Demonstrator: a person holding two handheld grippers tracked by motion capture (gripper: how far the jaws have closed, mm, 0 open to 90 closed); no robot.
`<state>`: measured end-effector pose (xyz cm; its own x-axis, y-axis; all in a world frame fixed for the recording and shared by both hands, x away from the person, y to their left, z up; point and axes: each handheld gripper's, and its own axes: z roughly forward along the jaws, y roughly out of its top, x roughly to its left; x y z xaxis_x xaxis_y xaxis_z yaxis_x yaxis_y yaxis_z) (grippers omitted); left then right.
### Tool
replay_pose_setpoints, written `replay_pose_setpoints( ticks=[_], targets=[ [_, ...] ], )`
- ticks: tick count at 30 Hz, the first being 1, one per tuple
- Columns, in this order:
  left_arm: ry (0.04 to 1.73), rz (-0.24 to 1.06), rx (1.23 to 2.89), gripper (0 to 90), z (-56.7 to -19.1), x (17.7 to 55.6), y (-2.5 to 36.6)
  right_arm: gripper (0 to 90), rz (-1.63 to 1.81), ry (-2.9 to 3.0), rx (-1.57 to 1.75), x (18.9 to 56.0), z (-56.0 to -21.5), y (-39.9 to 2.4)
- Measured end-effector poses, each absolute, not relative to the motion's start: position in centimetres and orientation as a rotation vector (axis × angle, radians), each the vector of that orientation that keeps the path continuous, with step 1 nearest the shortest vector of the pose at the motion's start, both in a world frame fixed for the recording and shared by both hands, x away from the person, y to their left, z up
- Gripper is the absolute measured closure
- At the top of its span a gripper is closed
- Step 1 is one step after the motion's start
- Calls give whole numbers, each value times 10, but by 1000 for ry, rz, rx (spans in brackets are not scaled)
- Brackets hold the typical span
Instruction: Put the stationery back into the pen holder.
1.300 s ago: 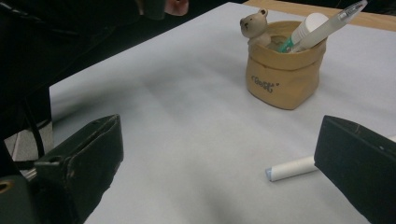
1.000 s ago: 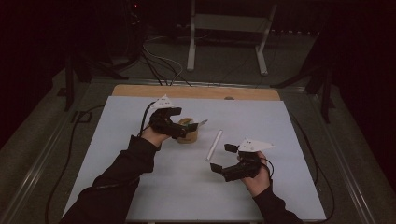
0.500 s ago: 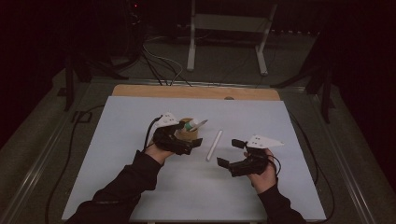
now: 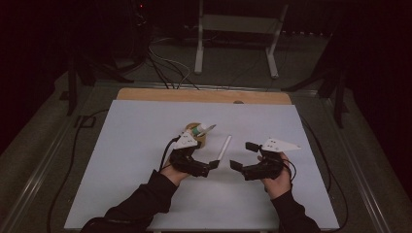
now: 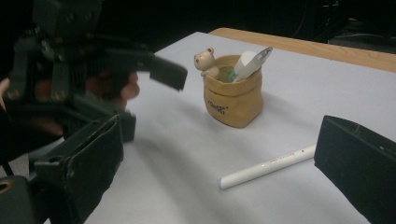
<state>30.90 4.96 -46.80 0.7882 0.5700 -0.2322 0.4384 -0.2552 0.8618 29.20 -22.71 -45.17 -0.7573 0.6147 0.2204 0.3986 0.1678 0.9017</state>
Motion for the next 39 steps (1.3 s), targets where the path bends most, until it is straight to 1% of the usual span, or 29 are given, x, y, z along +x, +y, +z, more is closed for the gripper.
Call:
replay_pose_setpoints(
  ticks=[4, 7, 13, 18, 25, 27, 36, 38, 39],
  targets=[
    [771, 140, 1902, 24, -476, 305, 44, 12, 1632, 2237, 992, 292, -451, -228],
    [771, 180, 1926, 24, -482, 301, 39, 12, 1632, 2234, 993, 293, -451, -229],
    [789, 185, 1946, 24, -493, 297, 31, 12, 1634, 2230, 997, 293, -450, -230],
    [827, 165, 1968, 24, -499, 297, 24, 12, 1635, 2229, 994, 293, -450, -230],
    [907, 190, 2018, 26, -508, 299, 17, 12, 1638, 2228, 998, 293, -450, -231],
    [937, 219, 2028, 28, -509, 300, 16, 12, 1640, 2229, 997, 293, -450, -231],
    [1019, 290, 2051, 79, -511, 300, 5, 13, 1642, 2228, 997, 293, -450, -231],
    [1031, 303, 2049, 138, -512, 300, 2, 13, 1643, 2227, 996, 293, -450, -231],
    [1036, 305, 2050, 145, -512, 301, 0, 12, 1643, 2227, 996, 293, -450, -231]
  ],
)
